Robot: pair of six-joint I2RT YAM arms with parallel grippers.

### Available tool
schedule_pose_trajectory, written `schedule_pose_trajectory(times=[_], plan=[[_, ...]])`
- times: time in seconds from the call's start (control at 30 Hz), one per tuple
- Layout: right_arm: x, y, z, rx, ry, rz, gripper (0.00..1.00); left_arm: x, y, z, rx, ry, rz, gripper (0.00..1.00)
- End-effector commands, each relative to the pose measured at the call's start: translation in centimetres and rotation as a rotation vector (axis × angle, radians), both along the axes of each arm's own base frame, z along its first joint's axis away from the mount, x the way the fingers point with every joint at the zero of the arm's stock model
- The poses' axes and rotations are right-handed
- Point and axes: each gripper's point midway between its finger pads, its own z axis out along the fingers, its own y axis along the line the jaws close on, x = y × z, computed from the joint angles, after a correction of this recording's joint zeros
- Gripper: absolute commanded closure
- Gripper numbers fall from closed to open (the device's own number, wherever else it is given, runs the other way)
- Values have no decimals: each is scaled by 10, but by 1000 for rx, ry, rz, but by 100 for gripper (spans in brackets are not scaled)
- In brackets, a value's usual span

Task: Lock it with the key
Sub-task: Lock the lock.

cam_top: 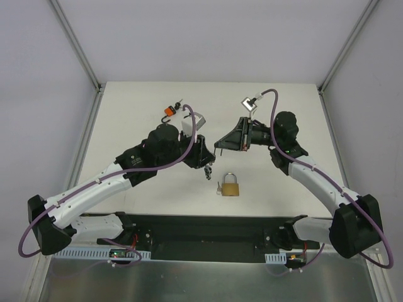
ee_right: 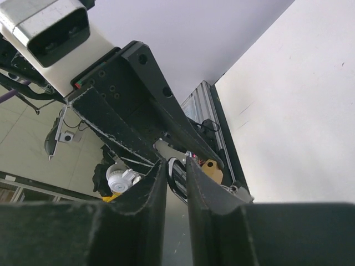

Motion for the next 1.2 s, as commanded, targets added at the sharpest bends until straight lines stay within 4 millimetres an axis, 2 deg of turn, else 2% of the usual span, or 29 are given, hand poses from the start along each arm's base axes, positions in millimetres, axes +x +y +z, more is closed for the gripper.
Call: schedule_pose_trajectory(times=[0.0,0.03,0.13,0.33,0.37,0.43,0.5,0.6,0.67,0.8,0.83,0.93,1.07,1.17], plan=[[-15,0,16,48,-84,39,82,-4,-6,22,-84,-36,-18,100],[-15,0,15,48,-87,39,88,-4,-7,23,-87,-39,-18,100],[-14,0,17,50,-97,31,96,-4,-6,23,-89,-39,-16,100],[-10,0,20,50,-99,3,99,-3,-5,26,-91,-53,-17,100],[-9,0,20,52,-101,-6,99,-2,-5,25,-90,-53,-14,85],[-7,0,21,52,-96,-22,99,-1,-5,25,-92,-48,-2,45],[-4,-1,22,56,-99,-45,99,-1,-3,24,-93,-42,11,15],[0,-2,25,61,-101,-76,99,0,-2,24,-96,-43,18,5],[2,-2,26,62,-100,-93,99,0,-3,27,-102,-55,9,7],[7,-4,28,66,-94,-120,99,-2,-11,29,-107,-62,-35,19],[8,-5,29,68,-94,-129,99,-5,-13,29,-110,-58,-56,29],[12,-8,33,74,-95,-151,99,-7,-21,30,-120,-60,-97,45],[15,-10,38,79,-113,-176,99,-10,-28,33,-132,-60,-133,56],[17,-12,39,79,-113,-188,99,-9,-30,33,-138,-60,-140,60]])
